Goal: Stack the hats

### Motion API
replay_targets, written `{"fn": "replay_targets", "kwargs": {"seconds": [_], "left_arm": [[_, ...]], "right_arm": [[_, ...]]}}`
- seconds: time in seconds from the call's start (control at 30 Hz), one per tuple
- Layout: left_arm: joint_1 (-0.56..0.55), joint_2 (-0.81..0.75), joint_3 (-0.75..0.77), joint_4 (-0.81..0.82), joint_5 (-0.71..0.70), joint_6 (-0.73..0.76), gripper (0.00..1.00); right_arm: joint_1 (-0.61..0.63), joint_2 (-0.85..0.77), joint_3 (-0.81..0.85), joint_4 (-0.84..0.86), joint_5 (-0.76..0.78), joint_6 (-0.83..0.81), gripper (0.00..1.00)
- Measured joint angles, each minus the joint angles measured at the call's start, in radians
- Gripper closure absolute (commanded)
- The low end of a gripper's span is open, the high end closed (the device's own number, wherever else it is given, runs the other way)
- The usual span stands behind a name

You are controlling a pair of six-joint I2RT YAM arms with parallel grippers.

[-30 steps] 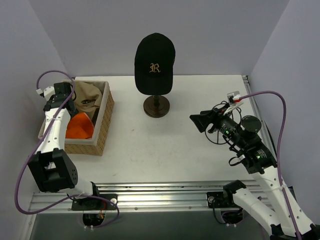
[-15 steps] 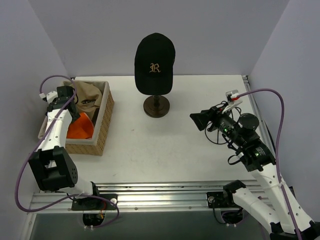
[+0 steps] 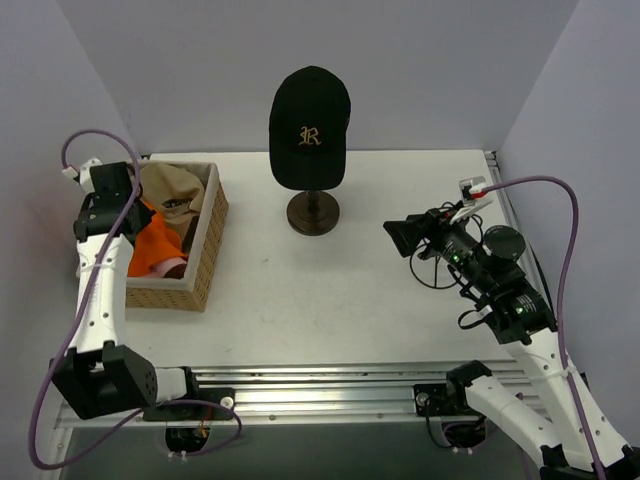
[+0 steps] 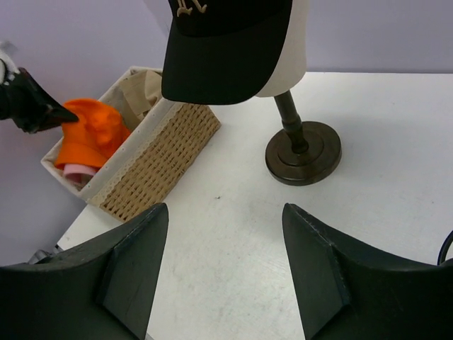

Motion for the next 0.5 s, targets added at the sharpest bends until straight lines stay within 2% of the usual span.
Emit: {"fn": "replay_targets", "kwargs": {"seconds": [0.27, 0.5], "left_arm": [[-0.060, -0.220, 0.213, 0.022, 0.290, 0.024, 0.98], [-0.131, -0.339, 0.195, 0.033, 0.450, 0.024, 0.98]], "right_arm": [[0.001, 0.022, 0.068, 0.051, -0.023, 0.027, 0.34], [0.024, 0.146, 0.158, 0.135, -0.092, 0.065, 0.31]]}}
